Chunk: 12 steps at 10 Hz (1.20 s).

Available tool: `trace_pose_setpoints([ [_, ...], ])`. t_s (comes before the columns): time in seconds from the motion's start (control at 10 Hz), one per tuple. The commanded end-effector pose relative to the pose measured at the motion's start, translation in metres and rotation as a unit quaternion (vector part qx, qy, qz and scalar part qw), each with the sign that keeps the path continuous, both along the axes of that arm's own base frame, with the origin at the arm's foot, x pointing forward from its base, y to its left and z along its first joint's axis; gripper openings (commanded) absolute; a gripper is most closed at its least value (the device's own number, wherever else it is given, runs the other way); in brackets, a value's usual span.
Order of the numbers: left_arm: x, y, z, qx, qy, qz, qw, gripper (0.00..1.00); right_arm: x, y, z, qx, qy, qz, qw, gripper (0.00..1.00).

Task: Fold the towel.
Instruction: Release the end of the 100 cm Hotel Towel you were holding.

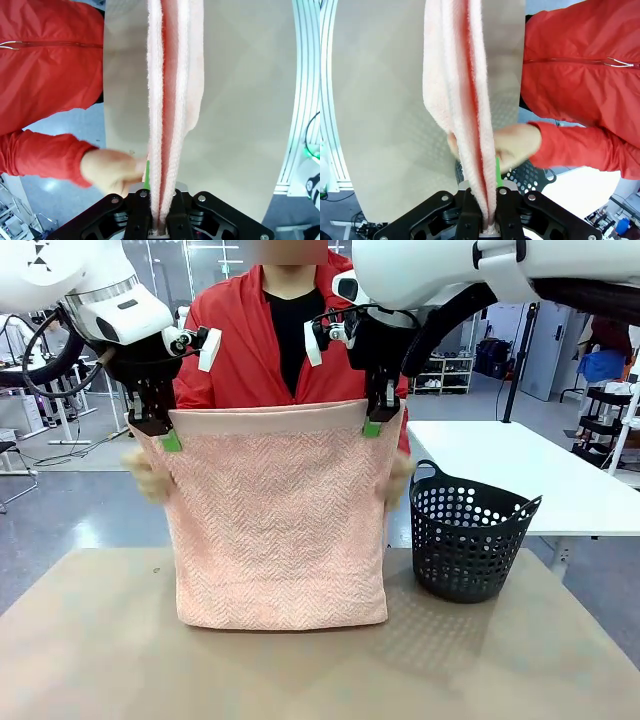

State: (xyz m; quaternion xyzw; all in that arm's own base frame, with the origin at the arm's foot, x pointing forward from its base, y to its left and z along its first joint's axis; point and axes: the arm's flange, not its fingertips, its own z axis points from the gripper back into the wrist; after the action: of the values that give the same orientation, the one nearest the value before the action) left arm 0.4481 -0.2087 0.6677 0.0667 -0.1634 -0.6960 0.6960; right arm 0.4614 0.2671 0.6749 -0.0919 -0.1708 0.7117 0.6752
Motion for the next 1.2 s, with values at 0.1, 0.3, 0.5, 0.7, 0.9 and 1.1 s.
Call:
trace_pose_setpoints([
  [0.1, 0.0006, 0.0018, 0.0004, 0.0, 0.0, 0.001, 1.0, 0.01, 0.0003, -0.0016, 0.001, 0.0, -0.001, 0.0, 1.0, 0.0],
  [0.3, 0.0006, 0.0018, 0.0004, 0.0, 0.0, 0.001, 1.0, 0.01, 0.0003, -0.0016, 0.001, 0.0, -0.001, 0.0, 1.0, 0.0],
  [0.5, 0.0006, 0.0018, 0.0004, 0.0, 0.0, 0.001, 1.0, 0.01, 0.0003, -0.0016, 0.001, 0.0, -0.001, 0.0, 1.0, 0.0],
  [0.7, 0.0006, 0.0018, 0.0004, 0.0, 0.0, 0.001, 1.0, 0.01, 0.0003, -0.0016, 0.001, 0.0, -0.001, 0.0, 1.0, 0.0],
  [0.9, 0.0006, 0.0018, 0.0004, 0.0, 0.0, 0.001, 1.0, 0.01, 0.0003, -0.0016, 0.001, 0.0, -0.001, 0.0, 1.0, 0.0],
  [1.1, 0.0006, 0.0018, 0.0004, 0.0, 0.0, 0.001, 1.0, 0.01, 0.0003, -0.0016, 0.001, 0.0, -0.001, 0.0, 1.0, 0.0],
])
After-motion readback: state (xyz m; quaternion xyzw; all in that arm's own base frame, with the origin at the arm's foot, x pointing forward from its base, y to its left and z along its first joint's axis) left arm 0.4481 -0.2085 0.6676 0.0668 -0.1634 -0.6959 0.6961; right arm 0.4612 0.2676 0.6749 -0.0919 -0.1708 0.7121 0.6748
